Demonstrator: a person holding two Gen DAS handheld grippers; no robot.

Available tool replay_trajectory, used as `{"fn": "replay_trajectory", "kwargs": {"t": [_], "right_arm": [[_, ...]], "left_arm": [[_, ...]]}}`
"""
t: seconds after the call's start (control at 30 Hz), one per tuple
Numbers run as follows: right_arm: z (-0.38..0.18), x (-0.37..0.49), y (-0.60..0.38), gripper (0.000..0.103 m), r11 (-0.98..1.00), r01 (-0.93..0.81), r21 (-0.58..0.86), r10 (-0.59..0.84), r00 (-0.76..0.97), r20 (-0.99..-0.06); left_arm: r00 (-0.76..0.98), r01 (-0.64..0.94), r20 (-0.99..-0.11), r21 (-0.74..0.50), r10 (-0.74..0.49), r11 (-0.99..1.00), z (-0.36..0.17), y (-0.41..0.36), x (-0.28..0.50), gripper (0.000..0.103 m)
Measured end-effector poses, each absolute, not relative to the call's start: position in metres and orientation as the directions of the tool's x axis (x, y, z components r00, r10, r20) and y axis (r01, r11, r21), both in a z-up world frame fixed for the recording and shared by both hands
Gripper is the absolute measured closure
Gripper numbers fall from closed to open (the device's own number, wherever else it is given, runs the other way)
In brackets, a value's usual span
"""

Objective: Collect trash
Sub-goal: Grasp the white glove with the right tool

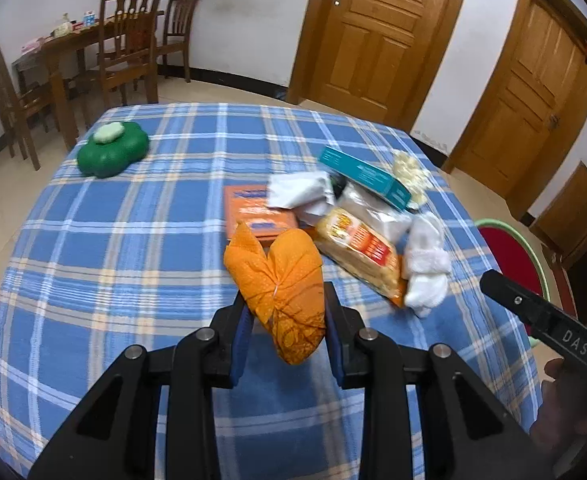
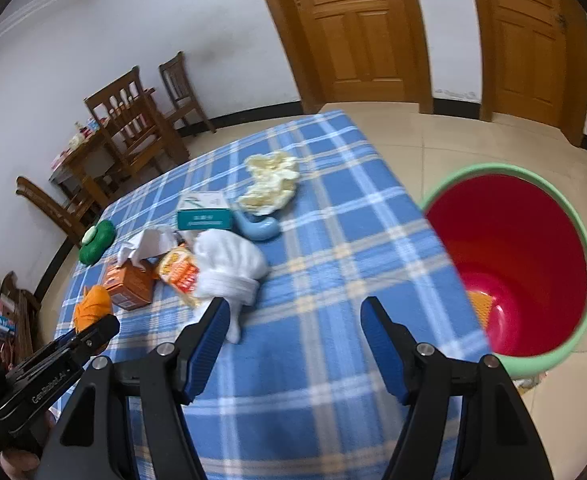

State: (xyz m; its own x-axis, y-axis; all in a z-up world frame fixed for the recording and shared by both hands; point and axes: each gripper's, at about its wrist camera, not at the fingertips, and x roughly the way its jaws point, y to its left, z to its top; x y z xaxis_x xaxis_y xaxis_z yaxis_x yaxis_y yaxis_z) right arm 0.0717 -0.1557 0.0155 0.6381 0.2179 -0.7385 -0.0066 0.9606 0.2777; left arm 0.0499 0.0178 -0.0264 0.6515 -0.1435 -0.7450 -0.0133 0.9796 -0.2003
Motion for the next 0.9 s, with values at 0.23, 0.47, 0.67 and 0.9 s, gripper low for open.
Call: {"fn": "replay_trajectory", "kwargs": {"t": [0.23, 0.47, 0.67, 0.9], "right_arm": [[0.006, 0.09, -0.127, 0.032, 0.963, -0.058, 0.265, 0.245, 0.608, -0.755], [-0.007, 0.101, -0.114, 0.033, 0.96, -0.068, 0.271, 0.259, 0.58, -0.772], [-0.017, 0.106, -0.108, 0.058, 0.953, -0.084, 0.291, 0.289, 0.546, -0.787], [-0.016, 0.1, -0.111, 0.079, 0.954, -0.092, 0.285, 0.287, 0.554, -0.781]], "left_arm": [[0.656, -0.082, -0.746, -0.215, -0.11, 0.973, -0.029, 0.044, 0.054, 0.07], [0.646, -0.125, -0.758, -0.227, -0.094, 0.966, -0.037, 0.057, 0.056, 0.07], [0.64, -0.135, -0.762, -0.234, -0.096, 0.963, -0.041, 0.061, 0.056, 0.07], [0.647, -0.13, -0.757, -0.234, -0.097, 0.963, -0.039, 0.059, 0.054, 0.07]]}}
